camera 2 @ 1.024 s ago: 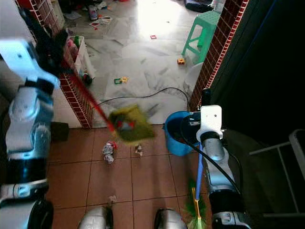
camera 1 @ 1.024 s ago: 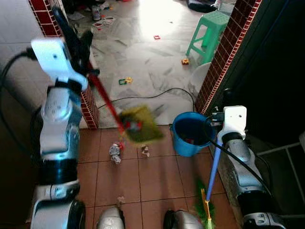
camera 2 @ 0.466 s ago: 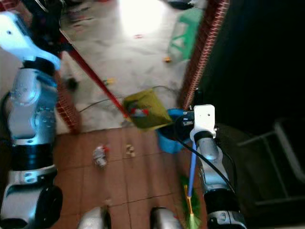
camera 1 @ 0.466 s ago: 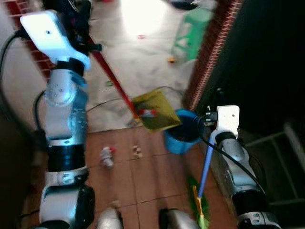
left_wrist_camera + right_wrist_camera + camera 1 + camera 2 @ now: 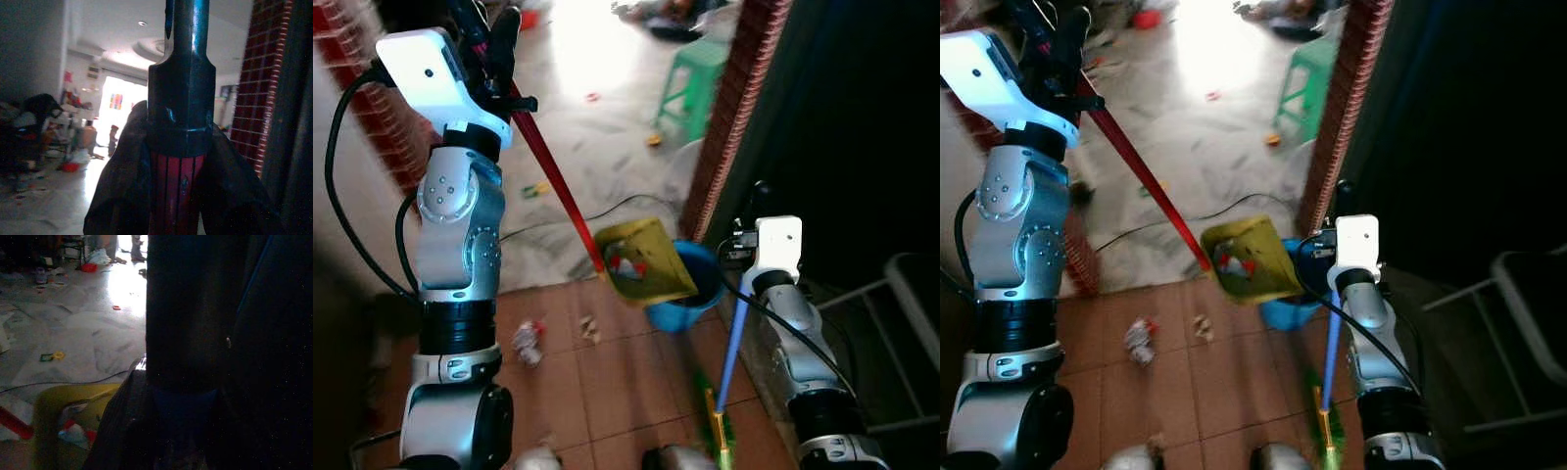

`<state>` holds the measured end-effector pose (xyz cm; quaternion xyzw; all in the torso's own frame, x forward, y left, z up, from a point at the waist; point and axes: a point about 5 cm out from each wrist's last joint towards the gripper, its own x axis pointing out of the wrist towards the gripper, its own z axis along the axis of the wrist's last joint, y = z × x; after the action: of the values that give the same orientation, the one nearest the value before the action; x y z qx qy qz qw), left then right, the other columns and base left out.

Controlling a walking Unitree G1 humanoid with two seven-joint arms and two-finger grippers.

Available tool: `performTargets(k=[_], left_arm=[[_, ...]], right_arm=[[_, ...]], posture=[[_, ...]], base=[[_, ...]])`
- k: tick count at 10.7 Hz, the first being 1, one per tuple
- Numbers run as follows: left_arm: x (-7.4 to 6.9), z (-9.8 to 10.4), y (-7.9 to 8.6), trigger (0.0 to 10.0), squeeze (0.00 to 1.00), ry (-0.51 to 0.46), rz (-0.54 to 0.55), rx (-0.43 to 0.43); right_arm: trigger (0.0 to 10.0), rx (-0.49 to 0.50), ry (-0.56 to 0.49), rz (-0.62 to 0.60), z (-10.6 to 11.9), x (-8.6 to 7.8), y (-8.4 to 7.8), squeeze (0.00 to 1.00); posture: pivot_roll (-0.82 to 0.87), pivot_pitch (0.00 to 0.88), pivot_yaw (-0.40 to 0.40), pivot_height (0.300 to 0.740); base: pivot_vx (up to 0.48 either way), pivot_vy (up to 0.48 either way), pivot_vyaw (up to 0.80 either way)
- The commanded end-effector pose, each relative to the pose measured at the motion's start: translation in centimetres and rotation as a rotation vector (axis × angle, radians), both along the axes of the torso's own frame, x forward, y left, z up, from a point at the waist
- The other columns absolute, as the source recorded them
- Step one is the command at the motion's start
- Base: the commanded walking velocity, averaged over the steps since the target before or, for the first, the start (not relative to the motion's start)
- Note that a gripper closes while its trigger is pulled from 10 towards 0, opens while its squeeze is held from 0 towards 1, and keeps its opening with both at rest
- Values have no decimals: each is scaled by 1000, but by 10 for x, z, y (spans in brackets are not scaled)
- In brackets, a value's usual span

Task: Sweep floor

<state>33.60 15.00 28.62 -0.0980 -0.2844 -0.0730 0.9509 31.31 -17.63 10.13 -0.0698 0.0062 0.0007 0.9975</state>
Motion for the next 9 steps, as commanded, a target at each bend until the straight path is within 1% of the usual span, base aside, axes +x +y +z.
performTargets(k=[1, 4, 8, 9], left_arm=[[-7, 19, -1, 10000, 0, -101, -15, -17], [-7, 17, -3, 10000, 0, -93, -24, -12], [-8, 14, -7, 10000, 0, -79, -42, -13], [-9, 13, -8, 10000, 0, -79, -52, -20]], right_arm=[[10000, -1, -18, -1, 6, 3, 0, 0], [10000, 4, -16, 4, 6, 3, 2, 0], [10000, 6, -11, 7, 5, 4, 2, 0], [10000, 4, -9, 7, 5, 4, 2, 0]], posture=[[-23, 0, -9, 740], [-21, 0, -7, 740], [-21, 0, -10, 740], [-21, 0, -12, 740]], base=[[394, 0, 0], [407, 0, 0], [376, 0, -634], [0, 0, -400]])
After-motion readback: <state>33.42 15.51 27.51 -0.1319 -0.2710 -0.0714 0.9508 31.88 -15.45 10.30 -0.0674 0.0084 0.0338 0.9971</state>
